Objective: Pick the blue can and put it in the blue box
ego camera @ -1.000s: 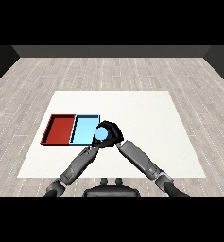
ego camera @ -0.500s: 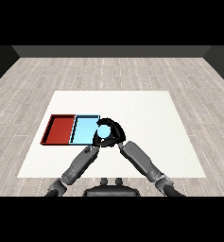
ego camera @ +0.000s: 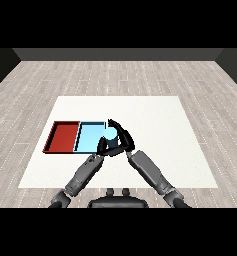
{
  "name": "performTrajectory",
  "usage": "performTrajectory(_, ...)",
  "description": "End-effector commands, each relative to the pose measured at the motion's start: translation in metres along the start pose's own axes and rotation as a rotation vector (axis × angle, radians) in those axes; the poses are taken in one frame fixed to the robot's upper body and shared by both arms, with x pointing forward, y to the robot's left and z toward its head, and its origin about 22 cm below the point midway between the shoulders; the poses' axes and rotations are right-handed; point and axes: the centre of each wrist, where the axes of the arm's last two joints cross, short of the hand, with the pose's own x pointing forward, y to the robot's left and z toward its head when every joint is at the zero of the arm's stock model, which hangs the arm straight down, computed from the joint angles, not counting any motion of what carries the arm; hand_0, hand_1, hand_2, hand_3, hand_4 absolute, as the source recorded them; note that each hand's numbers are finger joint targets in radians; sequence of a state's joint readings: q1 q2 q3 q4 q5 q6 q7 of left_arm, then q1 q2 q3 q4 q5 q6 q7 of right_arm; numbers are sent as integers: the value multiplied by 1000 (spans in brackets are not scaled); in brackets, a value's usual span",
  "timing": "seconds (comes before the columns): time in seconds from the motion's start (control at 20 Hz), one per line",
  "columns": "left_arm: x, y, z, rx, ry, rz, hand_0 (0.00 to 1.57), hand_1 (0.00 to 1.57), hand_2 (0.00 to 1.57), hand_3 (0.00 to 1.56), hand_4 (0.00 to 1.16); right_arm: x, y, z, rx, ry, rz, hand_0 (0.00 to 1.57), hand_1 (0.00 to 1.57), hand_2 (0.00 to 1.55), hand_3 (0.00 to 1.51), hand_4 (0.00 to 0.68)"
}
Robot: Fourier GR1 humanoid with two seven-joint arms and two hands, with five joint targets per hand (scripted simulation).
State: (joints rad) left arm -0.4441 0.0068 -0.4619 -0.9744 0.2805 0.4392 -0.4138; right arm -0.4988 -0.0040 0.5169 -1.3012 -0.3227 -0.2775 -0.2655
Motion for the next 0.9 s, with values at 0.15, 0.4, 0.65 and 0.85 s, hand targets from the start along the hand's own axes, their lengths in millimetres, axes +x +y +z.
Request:
performTrajectory(0.15,5,2,-16,-4,-12,-32,1571,1571,1571,1511,1131,-2,-7,-11,-19,5,-51,0,0,0,0,0)
performTrajectory(0.4,7,19,-10,22,-1,-52,1571,1571,1571,1500,1131,42,-21,4,-43,-32,-60,0,0,0,0,0)
performTrajectory(0.65,7,15,-10,27,-19,-69,1571,1571,1571,1494,1125,31,-56,45,-128,-80,-42,0,0,0,0,0)
performTrajectory(0.85,-2,35,-5,53,16,-110,1571,1571,1571,1492,1130,67,-79,53,-176,-145,-72,0,0,0,0,0)
